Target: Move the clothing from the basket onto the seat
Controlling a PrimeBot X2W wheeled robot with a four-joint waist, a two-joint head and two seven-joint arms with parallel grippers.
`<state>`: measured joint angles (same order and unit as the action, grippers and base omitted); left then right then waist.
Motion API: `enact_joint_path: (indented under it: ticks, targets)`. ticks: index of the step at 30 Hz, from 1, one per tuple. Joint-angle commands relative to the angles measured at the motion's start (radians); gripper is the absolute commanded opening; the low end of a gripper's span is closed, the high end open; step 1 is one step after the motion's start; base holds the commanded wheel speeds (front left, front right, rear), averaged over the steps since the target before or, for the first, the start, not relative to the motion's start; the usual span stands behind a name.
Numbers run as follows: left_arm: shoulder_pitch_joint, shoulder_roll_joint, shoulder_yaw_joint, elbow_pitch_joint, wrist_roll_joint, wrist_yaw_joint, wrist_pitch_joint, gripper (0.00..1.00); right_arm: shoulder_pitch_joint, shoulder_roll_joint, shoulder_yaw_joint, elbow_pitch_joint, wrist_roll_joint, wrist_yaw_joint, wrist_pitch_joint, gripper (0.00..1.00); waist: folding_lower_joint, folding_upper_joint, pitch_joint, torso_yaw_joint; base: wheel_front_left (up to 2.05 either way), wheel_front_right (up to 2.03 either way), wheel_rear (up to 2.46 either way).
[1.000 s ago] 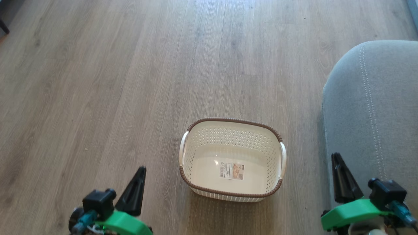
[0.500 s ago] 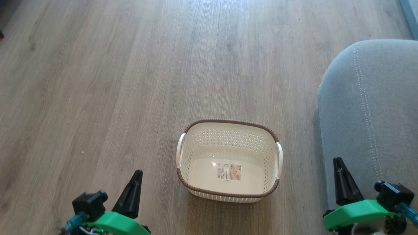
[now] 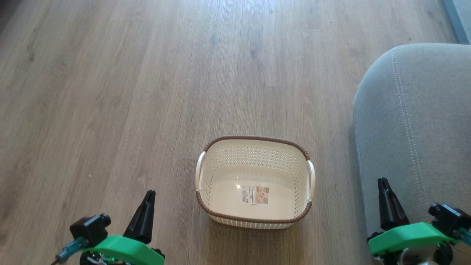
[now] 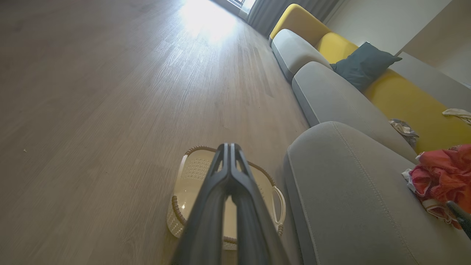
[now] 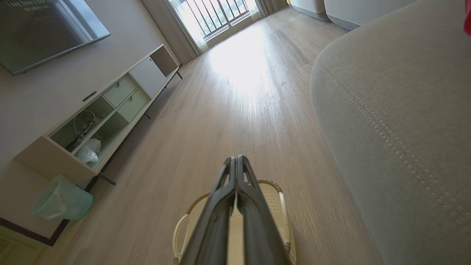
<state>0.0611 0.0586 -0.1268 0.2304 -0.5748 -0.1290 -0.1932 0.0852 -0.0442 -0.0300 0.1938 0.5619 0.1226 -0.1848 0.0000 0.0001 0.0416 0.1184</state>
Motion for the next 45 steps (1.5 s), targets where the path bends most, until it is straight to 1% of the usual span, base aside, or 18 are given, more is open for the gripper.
enact_joint_path:
  ticks: [1,3,45]
  targets:
    - [-0.052,0.013,0.022,-0.028,-0.036,0.000,0.008,0.00,-0.050,-0.017,0.000,-0.026,0.039,0.002,0.008,0.00,0.0000,-0.0001,-0.001,-0.002,0.00,0.00,0.00]
    - [-0.053,0.013,0.024,-0.028,-0.047,0.000,0.010,0.00,-0.051,-0.017,0.000,-0.025,0.050,0.002,0.010,0.00,0.0000,-0.0001,-0.001,-0.004,0.00,0.00,0.00]
    - [-0.104,0.022,0.098,-0.010,-0.527,-0.001,0.126,0.00,-0.115,-0.027,-0.019,0.009,0.529,0.005,0.127,0.00,0.0000,-0.0001,-0.018,-0.057,0.00,0.00,0.00]
